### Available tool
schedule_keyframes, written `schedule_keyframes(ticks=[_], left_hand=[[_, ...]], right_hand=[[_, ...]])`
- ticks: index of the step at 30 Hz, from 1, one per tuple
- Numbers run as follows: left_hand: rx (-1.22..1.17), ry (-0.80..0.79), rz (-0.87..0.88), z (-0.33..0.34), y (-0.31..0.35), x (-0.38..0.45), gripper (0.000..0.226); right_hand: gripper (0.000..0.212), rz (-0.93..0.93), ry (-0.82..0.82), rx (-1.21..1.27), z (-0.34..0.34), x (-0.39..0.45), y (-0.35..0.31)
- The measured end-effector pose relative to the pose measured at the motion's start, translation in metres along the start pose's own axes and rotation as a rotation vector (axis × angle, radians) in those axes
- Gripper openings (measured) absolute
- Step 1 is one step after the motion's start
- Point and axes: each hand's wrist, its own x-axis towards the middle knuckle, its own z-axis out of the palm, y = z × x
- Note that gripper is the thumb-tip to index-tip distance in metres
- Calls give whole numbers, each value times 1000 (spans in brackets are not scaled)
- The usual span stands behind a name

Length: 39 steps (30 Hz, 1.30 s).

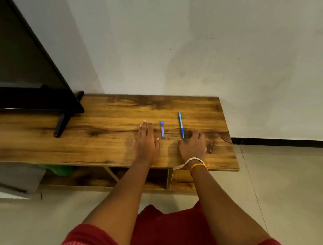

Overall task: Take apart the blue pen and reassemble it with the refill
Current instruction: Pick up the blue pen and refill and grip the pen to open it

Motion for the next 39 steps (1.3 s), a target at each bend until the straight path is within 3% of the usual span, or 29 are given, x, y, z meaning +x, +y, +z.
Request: schedule_keyframes(ticks=[7,39], left_hand=[[109,94,-81,33,-11,1,59],[44,182,-111,38,-16,1,53]], right_hand=[[55,-174,203,-186,16,8,17],[22,-165,214,8,16,14,14]])
